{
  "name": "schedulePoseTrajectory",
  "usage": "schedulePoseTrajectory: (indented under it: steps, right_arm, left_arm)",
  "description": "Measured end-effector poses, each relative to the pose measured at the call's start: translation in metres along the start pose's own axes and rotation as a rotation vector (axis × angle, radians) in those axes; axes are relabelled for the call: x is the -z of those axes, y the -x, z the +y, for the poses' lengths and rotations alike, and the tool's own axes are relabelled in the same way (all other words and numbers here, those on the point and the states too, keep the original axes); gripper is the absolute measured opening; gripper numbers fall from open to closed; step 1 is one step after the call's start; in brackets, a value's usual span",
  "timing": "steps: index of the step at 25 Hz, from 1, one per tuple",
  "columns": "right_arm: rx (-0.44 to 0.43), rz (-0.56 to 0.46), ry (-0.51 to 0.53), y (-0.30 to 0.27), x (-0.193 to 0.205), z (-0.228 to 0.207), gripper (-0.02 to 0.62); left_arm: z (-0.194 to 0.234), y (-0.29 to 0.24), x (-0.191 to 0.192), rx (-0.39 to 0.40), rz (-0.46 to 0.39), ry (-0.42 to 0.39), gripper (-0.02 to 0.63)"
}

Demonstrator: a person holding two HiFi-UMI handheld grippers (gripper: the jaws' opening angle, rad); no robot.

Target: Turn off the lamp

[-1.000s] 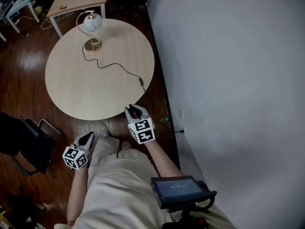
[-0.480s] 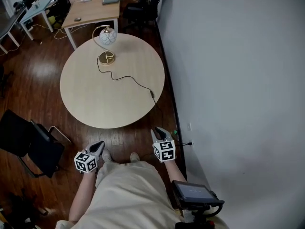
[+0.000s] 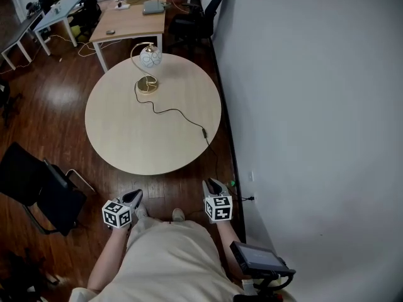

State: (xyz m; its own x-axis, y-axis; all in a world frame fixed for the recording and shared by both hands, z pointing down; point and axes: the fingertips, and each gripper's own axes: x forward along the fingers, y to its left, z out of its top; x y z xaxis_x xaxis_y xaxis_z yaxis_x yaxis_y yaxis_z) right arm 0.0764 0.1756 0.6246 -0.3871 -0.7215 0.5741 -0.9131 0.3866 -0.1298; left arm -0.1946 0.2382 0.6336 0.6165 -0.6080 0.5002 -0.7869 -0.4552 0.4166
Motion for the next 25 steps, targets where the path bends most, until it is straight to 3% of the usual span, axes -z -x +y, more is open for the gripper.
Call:
schedulePoseTrajectory:
  steps: [17, 25]
  right_arm:
    - [0.012, 0.085, 0.012, 0.029, 0.057, -0.019, 0.061]
    - [0.026, 0.100, -0.001, 0.038, 0.068, -0.029, 0.060]
  left_arm:
    - [-0.057, -0.026, 0.049, 0.056, 0.064, 0.063, 0.005]
    - [-0.077, -0.039, 0.054, 0.091, 0.083, 0.063, 0.005]
